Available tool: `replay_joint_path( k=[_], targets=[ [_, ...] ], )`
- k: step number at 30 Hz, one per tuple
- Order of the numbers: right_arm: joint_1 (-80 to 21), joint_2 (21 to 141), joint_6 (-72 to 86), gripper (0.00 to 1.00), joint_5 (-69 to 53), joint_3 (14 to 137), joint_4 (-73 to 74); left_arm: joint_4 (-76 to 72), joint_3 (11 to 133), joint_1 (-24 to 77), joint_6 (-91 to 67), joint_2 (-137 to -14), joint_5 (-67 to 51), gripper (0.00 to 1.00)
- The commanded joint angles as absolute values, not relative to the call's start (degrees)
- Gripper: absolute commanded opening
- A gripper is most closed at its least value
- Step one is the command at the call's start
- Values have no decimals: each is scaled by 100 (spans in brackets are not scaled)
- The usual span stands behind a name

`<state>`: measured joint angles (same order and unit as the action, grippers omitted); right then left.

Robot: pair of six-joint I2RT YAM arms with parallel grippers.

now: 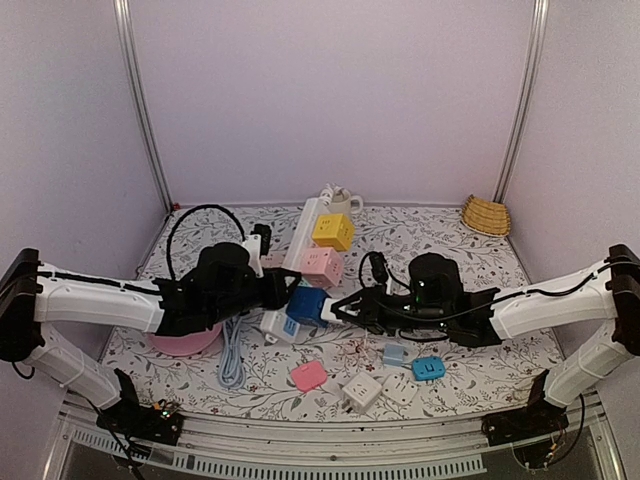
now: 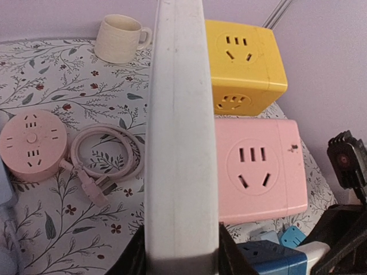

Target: Pull the plug off the socket

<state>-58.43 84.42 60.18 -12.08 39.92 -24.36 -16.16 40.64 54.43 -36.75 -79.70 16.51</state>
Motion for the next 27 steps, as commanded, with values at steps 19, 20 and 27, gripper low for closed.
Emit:
replay_joint_path(
  k=[19, 20, 27],
  targets=[
    [-5281, 8038, 5050, 13, -1326, 4028, -1404, -2037, 3983, 5243, -3068, -7379, 2751, 0],
    [-5275, 8148, 4938, 13, -1315, 4096, -1365, -2028, 3986, 5241, -3080, -7348, 2722, 0],
    [-5297, 9225, 4565, 13, -1461, 4670, -1248, -1980, 4010, 5243, -3176, -7152, 2531, 0]
  ],
)
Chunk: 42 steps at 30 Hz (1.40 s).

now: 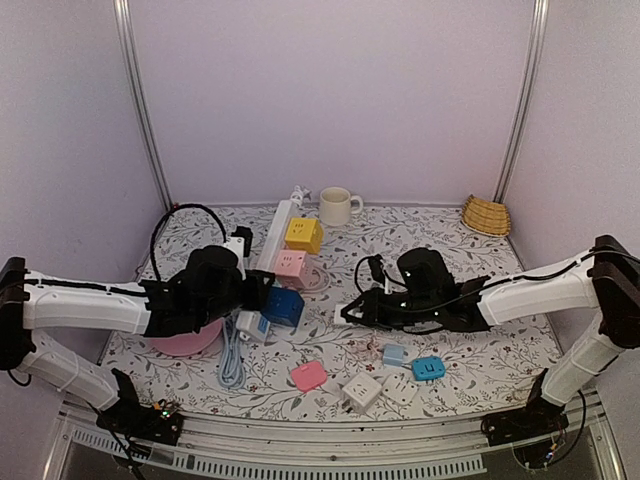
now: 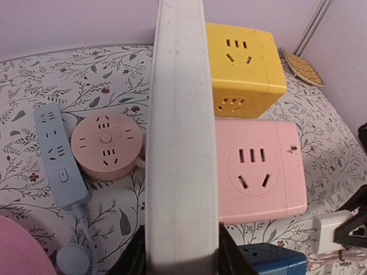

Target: Pull the plug off the socket

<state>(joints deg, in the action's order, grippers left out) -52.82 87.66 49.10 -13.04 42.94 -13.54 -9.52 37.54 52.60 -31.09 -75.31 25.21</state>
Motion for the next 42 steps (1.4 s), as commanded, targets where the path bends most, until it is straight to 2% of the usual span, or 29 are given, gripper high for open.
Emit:
replay_joint_path(
  k=[1, 7, 13, 20, 32, 36, 42],
  targets=[
    [-5320, 9375, 4562, 13, -1475, 4750, -1248, -1964, 4008, 5240, -3185, -7128, 2509, 0],
    [-5528, 9966, 4522, 18, -1512, 5157, -1240, -1895, 4005, 5234, -3238, -7028, 2418, 0],
    [-5623, 10124, 4492, 35, -1327, 5126, -1092, -1897, 3999, 5222, -3301, -7005, 2282, 0],
    [-5613, 9902, 4326, 57, -937, 5014, -673, -1921, 3962, 5221, -3360, -6970, 2191, 0],
    [-5615, 9086, 4106, 74, -110, 5113, 144, -1934, 3967, 5228, -3370, -6996, 2025, 0],
    [-5610, 8721, 4063, 76, 83, 5082, 355, -1947, 3967, 5226, -3350, -7005, 1954, 0],
    [-5610, 8151, 4138, 88, 147, 5106, 258, -2102, 3934, 5230, -3302, -7030, 1688, 0]
  ],
)
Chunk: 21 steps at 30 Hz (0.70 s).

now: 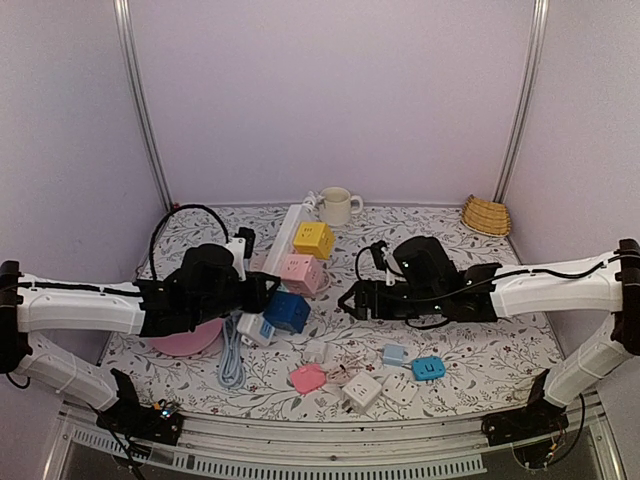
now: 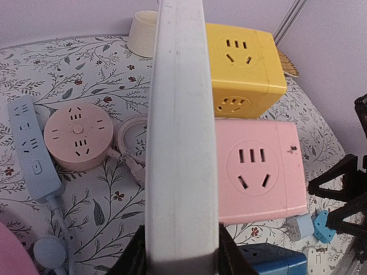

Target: Pull the plug off the socket

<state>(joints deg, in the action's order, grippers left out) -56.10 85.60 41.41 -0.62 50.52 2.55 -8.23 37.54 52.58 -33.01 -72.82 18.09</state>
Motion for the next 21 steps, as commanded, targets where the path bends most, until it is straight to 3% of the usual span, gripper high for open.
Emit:
replay_joint_path(
  k=[1, 9, 21],
  targets=[
    [-5603, 8069, 4160, 90, 168, 5110, 223, -2130, 3929, 5237, -3303, -7037, 1622, 0],
    [-5312, 7516, 4433, 100, 31, 4863, -413, -2475, 3896, 5411, -3198, -7194, 1100, 0],
    [-4628, 7782, 5070, 99, -711, 4603, -1660, -2892, 3991, 5946, -2751, -7465, 820, 0]
  ],
)
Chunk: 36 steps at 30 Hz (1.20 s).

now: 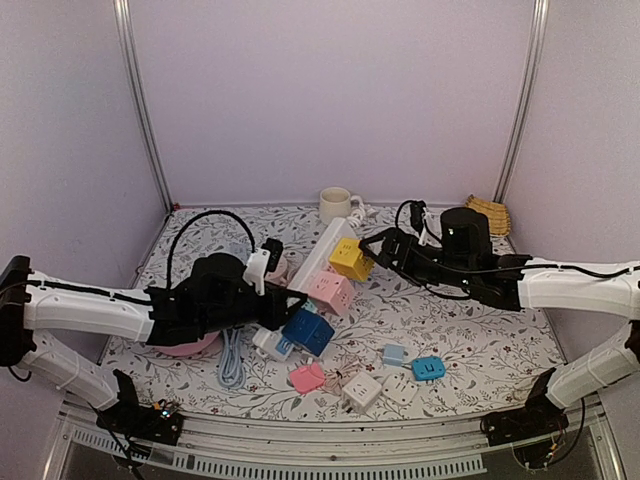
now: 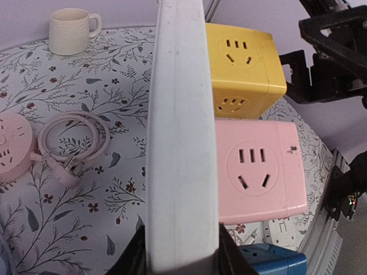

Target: Pull the plug off the socket

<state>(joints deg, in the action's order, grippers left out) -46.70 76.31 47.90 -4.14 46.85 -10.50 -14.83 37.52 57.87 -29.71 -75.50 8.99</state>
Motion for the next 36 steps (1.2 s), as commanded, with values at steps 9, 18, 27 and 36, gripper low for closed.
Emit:
replay_joint_path(
  k=[9, 18, 27, 36],
  targets=[
    [-4630, 7897, 5405, 100, -685, 4439, -1875, -2988, 4070, 6091, -2672, -7525, 790, 0],
    [-4623, 8112, 5653, 86, -919, 4275, -2212, -3074, 4177, 6181, -2655, -7678, 742, 0],
    [-4625, 8163, 5747, 38, -1032, 4211, -2393, -2774, 4223, 6244, -2650, -7741, 1456, 0],
    [-4626, 8019, 5818, 15, -1188, 4142, -2482, -2163, 4192, 6235, -2820, -7708, 2709, 0]
  ],
)
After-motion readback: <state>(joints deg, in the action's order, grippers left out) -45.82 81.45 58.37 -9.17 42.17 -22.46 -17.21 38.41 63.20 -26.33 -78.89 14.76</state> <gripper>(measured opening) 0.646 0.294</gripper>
